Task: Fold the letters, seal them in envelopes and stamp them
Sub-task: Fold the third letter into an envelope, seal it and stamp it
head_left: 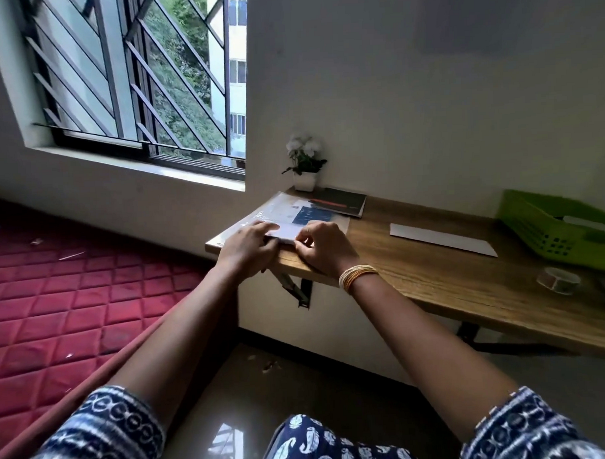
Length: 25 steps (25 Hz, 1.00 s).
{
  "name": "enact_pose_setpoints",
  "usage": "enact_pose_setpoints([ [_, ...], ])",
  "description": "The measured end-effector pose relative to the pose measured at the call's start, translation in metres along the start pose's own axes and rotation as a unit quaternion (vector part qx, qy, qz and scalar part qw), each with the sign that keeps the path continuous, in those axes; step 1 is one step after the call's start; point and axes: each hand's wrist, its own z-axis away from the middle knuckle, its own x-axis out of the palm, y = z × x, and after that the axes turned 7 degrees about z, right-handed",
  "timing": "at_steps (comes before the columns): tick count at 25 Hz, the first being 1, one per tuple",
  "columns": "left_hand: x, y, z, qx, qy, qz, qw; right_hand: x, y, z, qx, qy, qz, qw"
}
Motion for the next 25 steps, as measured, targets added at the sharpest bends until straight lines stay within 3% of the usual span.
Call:
enact_pose_setpoints([
  [5, -0.005, 0.002, 0.001, -0.009, 0.010, 0.097, 0.995, -0.021, -0.014, 0.017, 0.030, 0.183, -0.164, 0.969],
  [7, -0.005, -0.002, -0.003, 0.005, 0.012, 0.125, 0.992, -0.041, -0.019, 0.017, 0.086, 0.245, -0.265, 0.929],
  [12, 0.004, 0.010, -0.019, 0.018, 0.025, 0.165, 0.986, -0.093, 0.002, -0.018, 0.193, 0.401, -0.432, 0.785],
  [18, -0.010, 0.059, -0.045, 0.068, 0.135, 0.271, 0.951, -0.146, 0.049, -0.031, 0.238, 0.473, -0.493, 0.690],
  [21, -0.011, 0.080, -0.057, 0.071, 0.226, 0.222, 0.946, -0.153, 0.069, -0.021, 0.262, 0.463, -0.495, 0.687],
  [23, -0.008, 0.089, -0.067, 0.064, 0.299, 0.167, 0.937, -0.149, 0.082, -0.012, 0.274, 0.436, -0.469, 0.717],
  [25, -0.001, 0.097, -0.079, 0.020, 0.296, 0.174, 0.939, -0.139, 0.096, -0.002, 0.295, 0.398, -0.435, 0.752],
])
